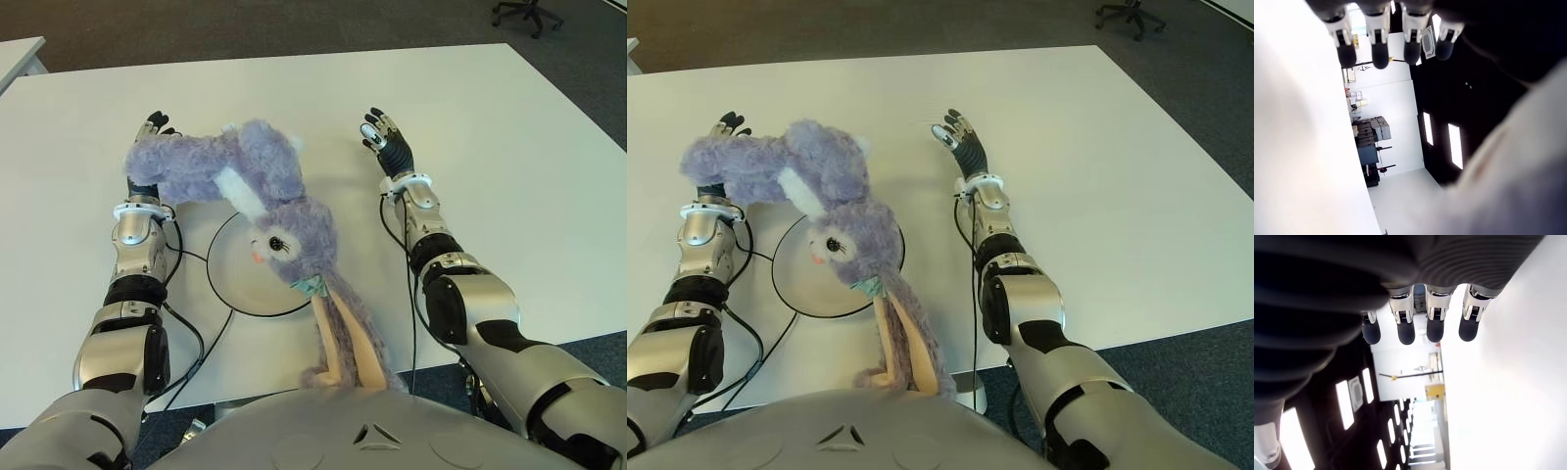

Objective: Put the doll into the plate.

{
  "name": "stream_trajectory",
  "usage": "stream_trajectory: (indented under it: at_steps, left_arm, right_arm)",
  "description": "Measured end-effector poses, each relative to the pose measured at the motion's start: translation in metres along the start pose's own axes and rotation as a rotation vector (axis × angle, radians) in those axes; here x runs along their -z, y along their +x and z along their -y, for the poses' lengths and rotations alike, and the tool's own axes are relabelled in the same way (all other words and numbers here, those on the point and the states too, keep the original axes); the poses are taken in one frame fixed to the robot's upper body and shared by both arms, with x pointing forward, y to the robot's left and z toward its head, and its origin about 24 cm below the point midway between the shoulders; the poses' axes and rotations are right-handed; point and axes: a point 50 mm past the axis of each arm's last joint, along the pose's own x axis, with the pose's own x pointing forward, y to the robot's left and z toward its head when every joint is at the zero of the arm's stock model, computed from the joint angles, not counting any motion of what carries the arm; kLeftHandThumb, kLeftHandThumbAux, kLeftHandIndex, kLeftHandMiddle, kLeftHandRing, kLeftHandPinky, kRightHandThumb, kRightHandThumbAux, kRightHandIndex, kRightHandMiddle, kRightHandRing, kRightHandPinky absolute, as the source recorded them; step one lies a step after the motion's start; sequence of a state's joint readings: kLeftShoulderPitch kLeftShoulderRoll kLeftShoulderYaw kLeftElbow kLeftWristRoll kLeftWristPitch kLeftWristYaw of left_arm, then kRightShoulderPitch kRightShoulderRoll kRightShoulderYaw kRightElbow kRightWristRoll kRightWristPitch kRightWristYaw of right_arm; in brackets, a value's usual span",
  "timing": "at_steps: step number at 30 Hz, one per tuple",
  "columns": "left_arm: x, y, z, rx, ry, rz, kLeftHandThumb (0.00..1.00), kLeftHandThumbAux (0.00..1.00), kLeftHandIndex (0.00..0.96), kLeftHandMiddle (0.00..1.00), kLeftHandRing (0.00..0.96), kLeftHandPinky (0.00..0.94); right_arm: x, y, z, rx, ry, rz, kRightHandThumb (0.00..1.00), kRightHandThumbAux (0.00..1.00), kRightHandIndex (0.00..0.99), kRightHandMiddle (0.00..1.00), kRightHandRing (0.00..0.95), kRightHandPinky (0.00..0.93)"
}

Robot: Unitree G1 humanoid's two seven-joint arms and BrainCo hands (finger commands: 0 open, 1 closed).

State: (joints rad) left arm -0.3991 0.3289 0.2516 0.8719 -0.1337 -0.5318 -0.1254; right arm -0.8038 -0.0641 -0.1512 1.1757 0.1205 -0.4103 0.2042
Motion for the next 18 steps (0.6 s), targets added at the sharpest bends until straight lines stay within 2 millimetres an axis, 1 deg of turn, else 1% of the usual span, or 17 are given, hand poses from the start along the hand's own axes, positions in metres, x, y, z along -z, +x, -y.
stream_trajectory:
  at_steps: [6,12,18]
  left_arm:
    - [-0.0006,0.0007,0.0013,0.007,0.007,0.005,0.0,0.423,0.0,0.08,0.089,0.107]
    - [-0.0009,0.0009,0.0022,0.01,0.008,0.008,0.0,0.419,0.0,0.069,0.082,0.108]
    - [-0.0006,0.001,0.0028,0.013,0.009,0.007,0.0,0.421,0.0,0.075,0.085,0.104]
  right_arm:
    - [0.0009,0.0007,-0.003,-0.001,0.013,-0.001,0.02,0.595,0.049,0.033,0.031,0.068]
    - [0.0016,0.001,-0.0037,0.004,0.026,-0.003,0.026,0.599,0.051,0.038,0.035,0.062]
    - [0.0022,0.0013,-0.005,0.005,0.034,-0.004,0.029,0.6,0.051,0.045,0.044,0.078]
